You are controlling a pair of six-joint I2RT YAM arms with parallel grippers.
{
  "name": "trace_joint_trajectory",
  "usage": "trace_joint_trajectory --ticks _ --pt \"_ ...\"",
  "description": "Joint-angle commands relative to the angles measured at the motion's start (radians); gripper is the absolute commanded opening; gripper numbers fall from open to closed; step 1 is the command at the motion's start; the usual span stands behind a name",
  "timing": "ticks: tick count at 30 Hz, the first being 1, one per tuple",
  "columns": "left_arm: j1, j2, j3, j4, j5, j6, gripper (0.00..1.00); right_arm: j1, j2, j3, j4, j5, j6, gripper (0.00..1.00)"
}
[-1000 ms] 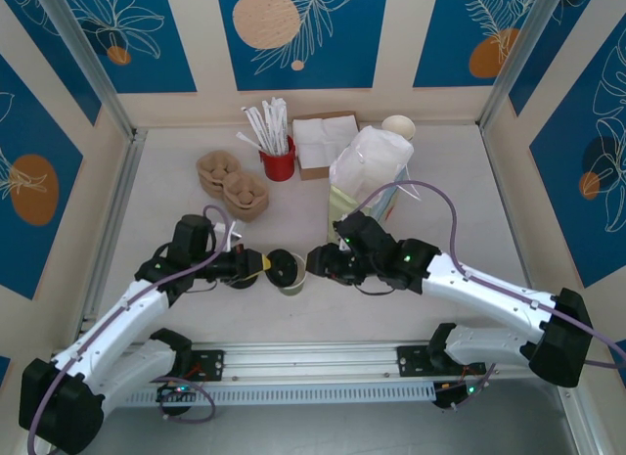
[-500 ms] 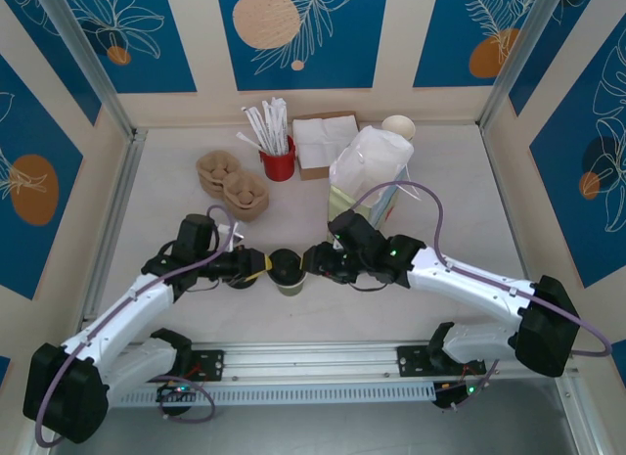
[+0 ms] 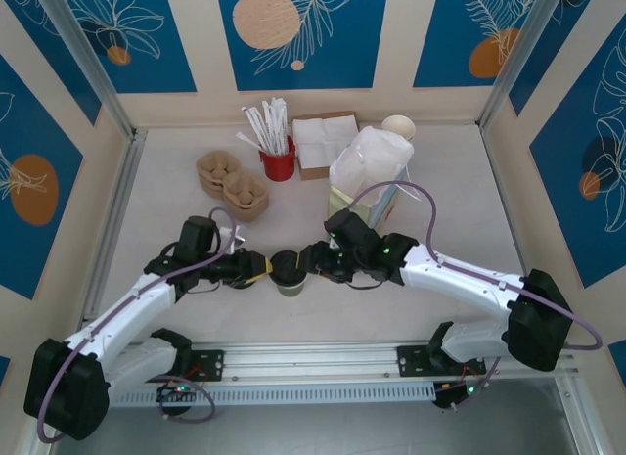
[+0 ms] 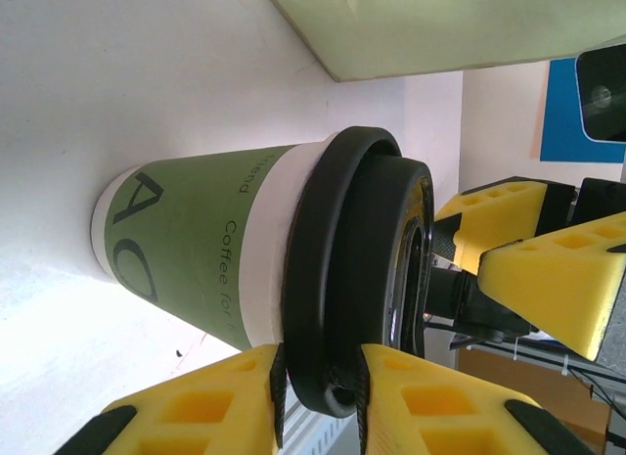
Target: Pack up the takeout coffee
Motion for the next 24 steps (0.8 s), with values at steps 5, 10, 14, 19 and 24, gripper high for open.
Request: trace_joint_trajectory --ticks 5,10,14,19,24 --pt "0.017 0.004 -0.021 0.023 0.033 0.020 0.28 -0.006 0.028 0.036 0.010 -0.027 -0.015 0.52" --pt "0.013 0.017 -0.010 0.002 0.042 0.039 0.34 -0.003 0.031 0.038 0.012 -0.027 -0.015 0.53" --pt "0.006 0.025 -0.003 0.004 0.042 0.045 0.34 -0.002 0.032 0.036 0.012 -0.025 -0.016 0.53" --pt "-0.007 0.036 0.015 -0.007 0.041 0.059 0.41 -0.001 0.036 0.039 0.011 -0.026 -0.018 0.54" --pt "-0.010 0.035 0.039 -0.045 0.044 0.089 0.50 0.003 0.042 0.044 0.006 -0.027 -0.020 0.54"
